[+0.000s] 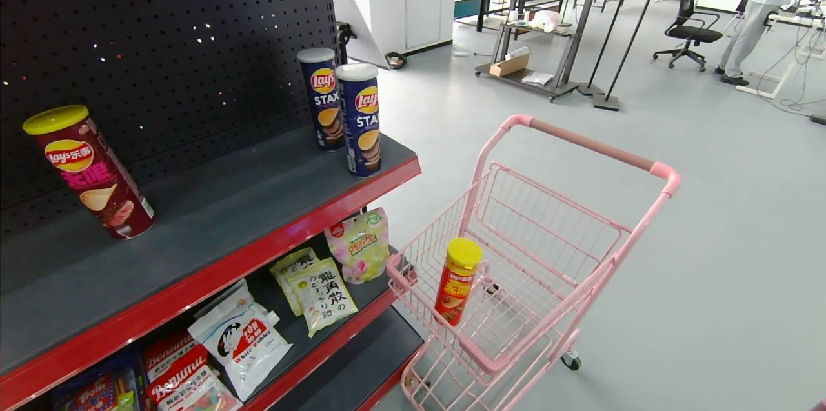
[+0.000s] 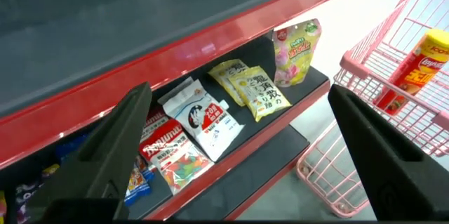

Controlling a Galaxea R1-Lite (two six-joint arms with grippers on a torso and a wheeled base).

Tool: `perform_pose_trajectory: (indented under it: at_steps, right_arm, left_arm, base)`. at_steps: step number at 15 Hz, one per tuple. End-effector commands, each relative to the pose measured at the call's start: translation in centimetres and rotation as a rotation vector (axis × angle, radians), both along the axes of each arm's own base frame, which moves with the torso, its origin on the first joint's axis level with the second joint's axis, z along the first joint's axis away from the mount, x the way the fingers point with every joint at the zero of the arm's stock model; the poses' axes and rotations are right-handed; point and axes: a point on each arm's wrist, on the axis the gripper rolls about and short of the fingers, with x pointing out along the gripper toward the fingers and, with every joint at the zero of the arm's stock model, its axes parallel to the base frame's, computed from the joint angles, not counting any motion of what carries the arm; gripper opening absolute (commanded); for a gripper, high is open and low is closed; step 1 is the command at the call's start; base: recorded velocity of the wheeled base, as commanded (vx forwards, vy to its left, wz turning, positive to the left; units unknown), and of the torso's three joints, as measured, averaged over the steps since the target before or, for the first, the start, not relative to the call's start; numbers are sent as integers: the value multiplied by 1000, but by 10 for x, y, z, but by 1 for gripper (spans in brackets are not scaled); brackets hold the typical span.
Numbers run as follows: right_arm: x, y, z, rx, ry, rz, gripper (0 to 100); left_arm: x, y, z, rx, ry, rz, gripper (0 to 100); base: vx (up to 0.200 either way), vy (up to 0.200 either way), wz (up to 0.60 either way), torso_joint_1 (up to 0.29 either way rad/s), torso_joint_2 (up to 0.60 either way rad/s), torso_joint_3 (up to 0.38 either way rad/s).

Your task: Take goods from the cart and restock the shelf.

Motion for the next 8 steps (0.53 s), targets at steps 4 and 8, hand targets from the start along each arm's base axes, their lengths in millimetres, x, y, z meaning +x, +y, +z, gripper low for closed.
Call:
perform_pose_trajectory:
  at_steps: [4, 8]
  right_arm:
    - [10, 0, 3, -22, 10, -2, 0]
    - [7, 0, 0, -24, 4, 0, 0]
  left_arm:
    - [0, 0, 0, 0, 0, 0, 100]
    - [0, 0, 0, -2, 2, 1, 100]
  base:
    - [0, 0, 600, 39, -95, -51]
    - [0, 0, 600, 12, -1, -4]
